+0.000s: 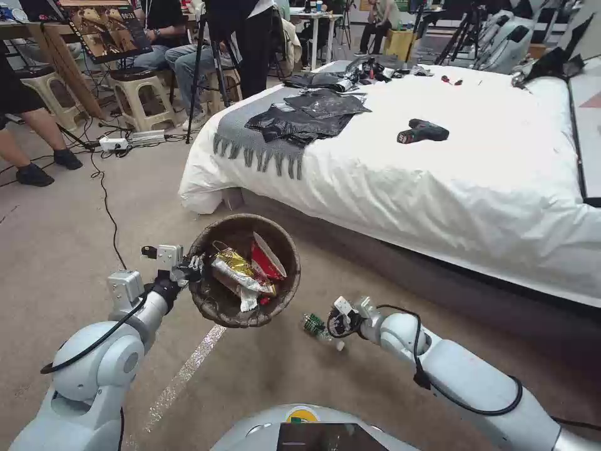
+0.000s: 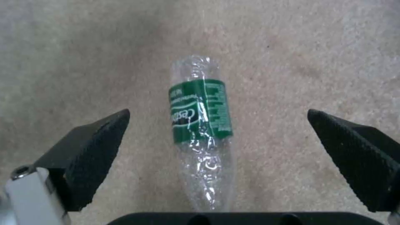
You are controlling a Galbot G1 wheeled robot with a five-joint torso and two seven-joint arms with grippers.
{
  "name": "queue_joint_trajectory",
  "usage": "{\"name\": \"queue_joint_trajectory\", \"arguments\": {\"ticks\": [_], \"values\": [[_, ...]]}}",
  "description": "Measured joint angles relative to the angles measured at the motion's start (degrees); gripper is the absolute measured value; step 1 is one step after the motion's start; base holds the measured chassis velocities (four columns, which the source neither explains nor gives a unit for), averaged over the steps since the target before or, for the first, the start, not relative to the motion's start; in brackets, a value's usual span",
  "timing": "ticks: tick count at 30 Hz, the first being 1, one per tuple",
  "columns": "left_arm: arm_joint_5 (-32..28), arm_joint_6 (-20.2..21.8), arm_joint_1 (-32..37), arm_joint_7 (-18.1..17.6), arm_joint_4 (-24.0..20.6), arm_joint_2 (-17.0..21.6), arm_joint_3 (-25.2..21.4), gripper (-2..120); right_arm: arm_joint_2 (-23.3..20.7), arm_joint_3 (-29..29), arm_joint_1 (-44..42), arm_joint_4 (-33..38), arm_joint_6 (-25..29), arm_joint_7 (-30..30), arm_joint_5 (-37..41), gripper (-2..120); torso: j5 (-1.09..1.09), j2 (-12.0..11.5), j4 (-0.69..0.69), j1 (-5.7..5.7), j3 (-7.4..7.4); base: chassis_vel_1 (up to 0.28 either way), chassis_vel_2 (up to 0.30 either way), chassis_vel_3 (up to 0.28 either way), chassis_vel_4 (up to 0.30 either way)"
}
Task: Pick up the trash bin, then pick up the garbage from the floor and place it into the trash bin.
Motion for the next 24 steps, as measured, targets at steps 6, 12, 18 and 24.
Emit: {"name": "queue_joint_trajectory", "arguments": {"ticks": [6, 12, 18, 24], "values": [[0.2, 0.0, 0.2, 0.0, -0.1, -0.3, 0.0, 2, 2.0, -1.3, 1.0, -2.2, -0.5, 0.9, -1.6, 100, -0.01, 0.0, 0.01, 0.0, 0.0, 0.0, 0.0, 0.0, 0.0], [0.4, 0.0, 0.2, 0.0, -0.3, -0.6, -0.1, 2, 2.9, -2.2, 1.5, -3.4, -0.9, 0.9, -1.8, 100, 0.0, 0.0, 0.01, 0.0, 0.0, 0.0, 0.0, 0.0, 0.0], [0.6, 0.1, 0.2, -0.1, -0.5, -0.9, -0.1, 2, 3.9, -3.0, 2.1, -5.1, -1.1, 0.7, -2.1, 100, 0.0, 0.0, 0.0, 0.0, 0.0, 0.0, 0.0, 0.0, 0.0], [1.0, 0.1, 0.3, -0.1, -0.9, -1.3, -0.1, 2, 5.1, -4.0, 3.2, -7.3, -1.1, 0.7, -3.6, 100, 0.0, 0.0, 0.01, 0.0, 0.0, 0.0, 0.0, 0.0, 0.0]]}}
